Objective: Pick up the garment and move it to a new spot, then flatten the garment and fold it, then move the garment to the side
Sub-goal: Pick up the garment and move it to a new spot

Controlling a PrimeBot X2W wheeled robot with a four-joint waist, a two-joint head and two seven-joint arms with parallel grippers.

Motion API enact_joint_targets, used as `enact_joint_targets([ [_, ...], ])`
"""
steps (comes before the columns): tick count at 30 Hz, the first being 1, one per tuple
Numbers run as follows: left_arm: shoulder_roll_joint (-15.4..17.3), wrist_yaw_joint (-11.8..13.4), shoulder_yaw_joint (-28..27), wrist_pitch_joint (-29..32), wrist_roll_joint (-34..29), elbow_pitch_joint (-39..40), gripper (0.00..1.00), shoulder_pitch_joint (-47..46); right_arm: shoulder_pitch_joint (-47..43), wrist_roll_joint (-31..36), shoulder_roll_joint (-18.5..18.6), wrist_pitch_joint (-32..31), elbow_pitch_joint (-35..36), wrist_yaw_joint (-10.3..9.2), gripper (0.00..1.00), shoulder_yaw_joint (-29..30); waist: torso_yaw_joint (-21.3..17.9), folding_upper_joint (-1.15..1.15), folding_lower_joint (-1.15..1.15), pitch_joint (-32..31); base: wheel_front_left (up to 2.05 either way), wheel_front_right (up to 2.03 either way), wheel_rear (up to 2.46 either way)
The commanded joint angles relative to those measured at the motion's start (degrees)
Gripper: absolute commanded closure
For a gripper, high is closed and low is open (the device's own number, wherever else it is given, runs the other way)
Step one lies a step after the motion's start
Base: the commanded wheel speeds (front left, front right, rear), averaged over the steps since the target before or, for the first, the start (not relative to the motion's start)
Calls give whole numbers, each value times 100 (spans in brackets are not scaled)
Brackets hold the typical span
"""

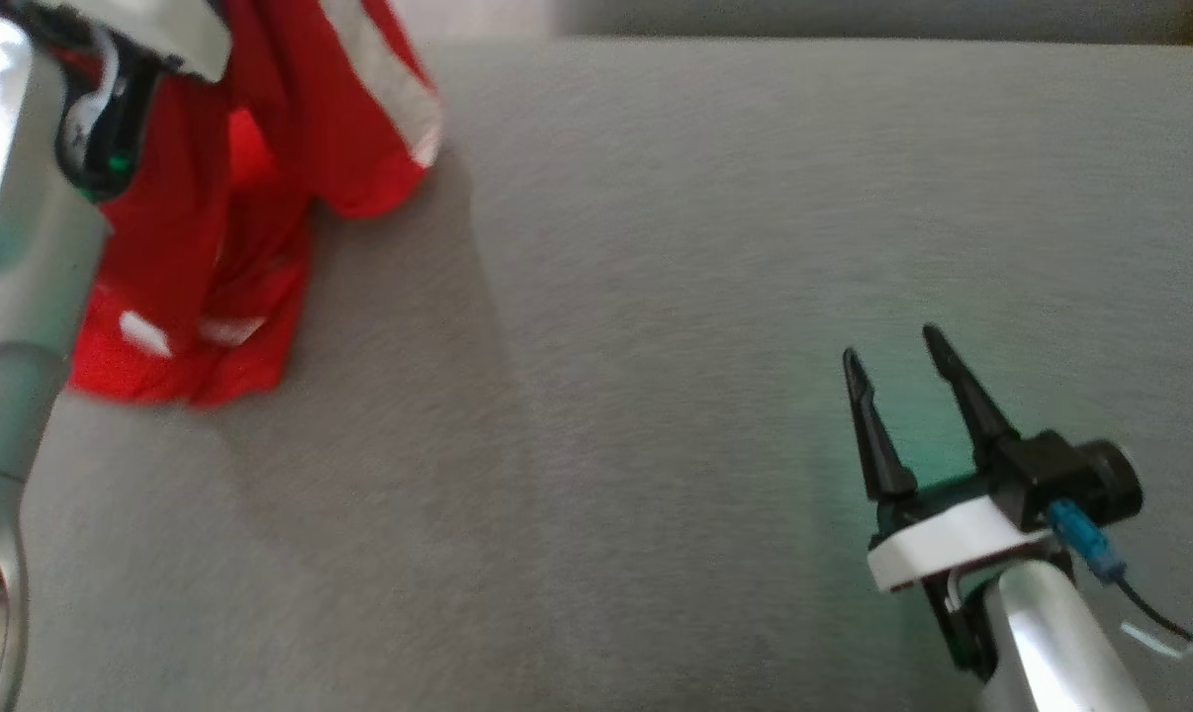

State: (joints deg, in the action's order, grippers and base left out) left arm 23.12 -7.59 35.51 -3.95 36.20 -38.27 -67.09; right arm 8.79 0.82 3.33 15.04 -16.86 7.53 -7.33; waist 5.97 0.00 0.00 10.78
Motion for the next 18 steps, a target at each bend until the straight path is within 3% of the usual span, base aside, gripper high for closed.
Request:
enact_joint_targets([
  [1, 263, 10, -124, 76, 27, 207, 100, -335, -30, -81, -43, -4, 137, -4, 0, -172, -848, 0, 0, -751, 0, 0, 0],
  [11, -92, 198, -170, 567, 419, 659, 100, -358, -327, -656, -45, -4, 195, -4, 0, -185, -2195, 0, 0, -1188, 0, 0, 0],
  [18, -644, 242, -218, 362, 835, 492, 100, 119, -303, -867, -45, -4, 235, -4, 0, -206, -2510, 0, 0, -1112, 0, 0, 0],
])
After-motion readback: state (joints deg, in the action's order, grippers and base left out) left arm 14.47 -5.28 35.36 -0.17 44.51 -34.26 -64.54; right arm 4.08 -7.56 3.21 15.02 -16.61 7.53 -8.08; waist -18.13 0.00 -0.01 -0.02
